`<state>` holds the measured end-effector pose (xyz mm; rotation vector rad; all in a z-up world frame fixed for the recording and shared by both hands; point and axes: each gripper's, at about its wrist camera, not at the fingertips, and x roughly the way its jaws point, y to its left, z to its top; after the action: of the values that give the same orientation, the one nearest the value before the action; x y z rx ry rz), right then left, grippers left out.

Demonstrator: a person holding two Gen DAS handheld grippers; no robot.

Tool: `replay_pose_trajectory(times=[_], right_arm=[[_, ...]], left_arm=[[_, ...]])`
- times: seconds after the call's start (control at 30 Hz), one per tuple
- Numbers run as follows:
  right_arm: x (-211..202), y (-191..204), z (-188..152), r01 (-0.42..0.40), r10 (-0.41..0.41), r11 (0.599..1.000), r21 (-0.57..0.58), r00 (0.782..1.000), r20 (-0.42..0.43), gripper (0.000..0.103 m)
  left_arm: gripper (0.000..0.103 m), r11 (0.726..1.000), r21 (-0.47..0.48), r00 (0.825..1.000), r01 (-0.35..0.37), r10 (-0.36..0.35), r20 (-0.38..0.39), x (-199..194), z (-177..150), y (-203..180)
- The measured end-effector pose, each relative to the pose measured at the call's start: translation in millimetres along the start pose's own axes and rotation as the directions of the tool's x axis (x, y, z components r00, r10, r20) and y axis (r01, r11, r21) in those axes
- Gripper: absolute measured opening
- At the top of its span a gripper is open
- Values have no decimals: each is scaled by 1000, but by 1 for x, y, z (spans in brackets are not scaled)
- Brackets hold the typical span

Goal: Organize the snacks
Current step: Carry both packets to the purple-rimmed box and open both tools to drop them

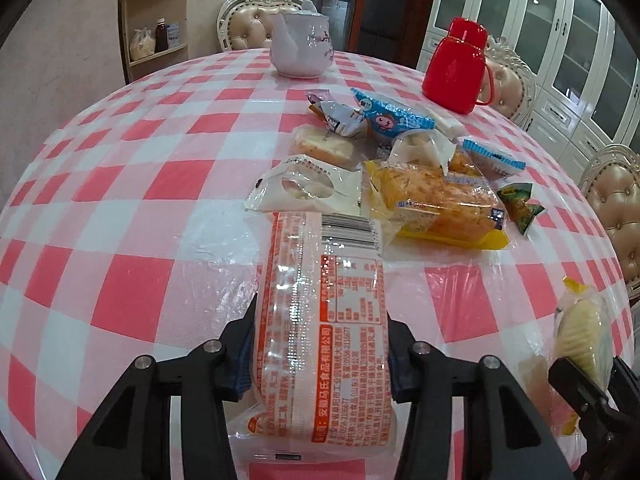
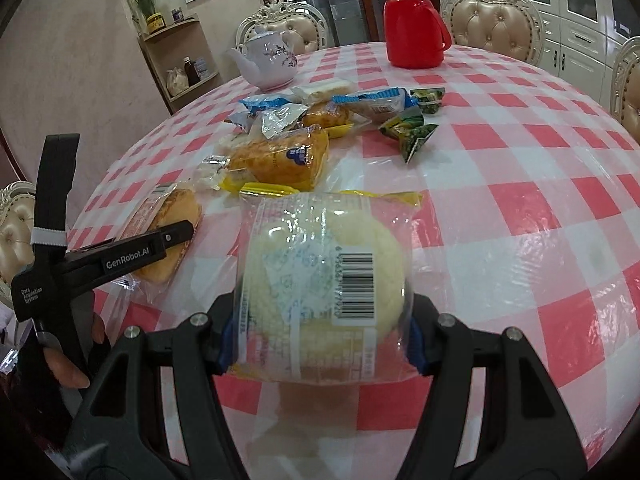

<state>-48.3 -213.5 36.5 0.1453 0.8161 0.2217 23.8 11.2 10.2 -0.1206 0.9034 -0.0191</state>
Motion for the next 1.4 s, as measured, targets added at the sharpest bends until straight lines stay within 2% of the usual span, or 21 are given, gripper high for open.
replay_pose_trajectory(times=[0.47, 0.67, 0.8, 0.9, 1.03, 1.17, 1.4], right_arm=[[1, -6, 0, -18, 19, 999, 36, 1000, -3, 67], [-4, -8, 0, -26, 25, 999, 47, 999, 22, 67], [-7, -4, -2, -20, 19, 999, 36, 999, 31, 67], [-10, 3, -6, -52, 51, 998, 42, 998, 24, 67], [-15, 33, -16, -98, 98, 995, 12, 995, 9, 67], [-20, 80, -24, -191, 192, 980, -54, 981, -1, 67], [-12, 162, -41, -314, 306, 930, -192, 949, -71, 67]], left_arm=[[50, 999, -33, 999, 18, -17, 44, -8, 0, 6], [50, 998, -56, 994, 17, -11, 108, -34, -9, 18], [50, 994, -108, 989, 18, -2, 147, -56, -23, 40], [50, 991, -134, 986, 15, 7, 166, -73, -34, 55], [50, 992, -126, 980, 4, 22, 199, -106, -54, 72], [50, 989, -145, 973, -25, 57, 222, -138, -75, 101], [50, 954, -281, 957, -104, 173, 234, -185, -117, 181]])
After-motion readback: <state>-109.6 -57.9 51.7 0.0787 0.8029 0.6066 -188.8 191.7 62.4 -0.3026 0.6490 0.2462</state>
